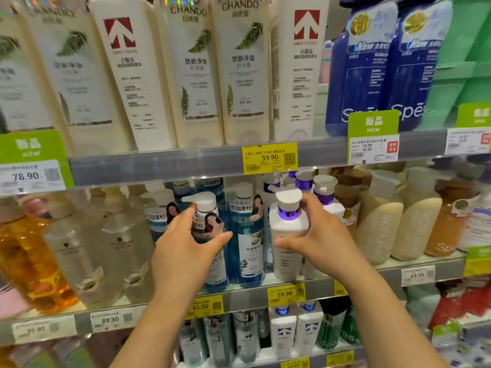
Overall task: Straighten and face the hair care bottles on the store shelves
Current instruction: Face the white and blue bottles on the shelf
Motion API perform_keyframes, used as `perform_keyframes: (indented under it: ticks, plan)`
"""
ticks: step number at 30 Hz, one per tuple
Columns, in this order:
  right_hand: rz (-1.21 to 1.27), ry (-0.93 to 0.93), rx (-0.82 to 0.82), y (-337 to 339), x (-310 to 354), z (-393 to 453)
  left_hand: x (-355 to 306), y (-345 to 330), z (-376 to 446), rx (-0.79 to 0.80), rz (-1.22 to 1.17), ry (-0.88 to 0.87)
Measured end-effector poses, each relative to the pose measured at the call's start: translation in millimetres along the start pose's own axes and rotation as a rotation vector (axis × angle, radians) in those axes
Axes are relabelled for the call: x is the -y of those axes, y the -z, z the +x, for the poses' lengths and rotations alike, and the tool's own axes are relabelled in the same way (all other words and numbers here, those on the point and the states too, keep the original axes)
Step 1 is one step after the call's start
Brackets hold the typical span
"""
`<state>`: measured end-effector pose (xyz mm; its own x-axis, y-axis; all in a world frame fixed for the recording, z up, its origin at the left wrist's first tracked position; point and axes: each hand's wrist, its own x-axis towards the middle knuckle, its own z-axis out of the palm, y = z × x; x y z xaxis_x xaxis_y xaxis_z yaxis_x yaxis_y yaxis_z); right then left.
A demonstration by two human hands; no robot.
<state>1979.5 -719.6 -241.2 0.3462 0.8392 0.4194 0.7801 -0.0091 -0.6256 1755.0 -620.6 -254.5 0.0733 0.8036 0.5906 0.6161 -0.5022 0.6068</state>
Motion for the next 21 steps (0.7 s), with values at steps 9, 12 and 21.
perform_keyframes:
  ticks: [9, 12, 21]
  plan:
    - [-0.180, -0.079, 0.072, -3.4, 15.4, 14.9, -5.1, -0.6, 10.5, 0.017, 0.212, -0.041]
    - [-0.203, -0.111, 0.140, 0.9, 17.7, 19.3, -6.1, -2.2, 12.6, 0.033, 0.222, 0.008]
    - [-0.146, -0.064, 0.146, 7.7, 26.4, 20.3, -12.1, -0.3, 14.5, 0.035, 0.213, -0.014]
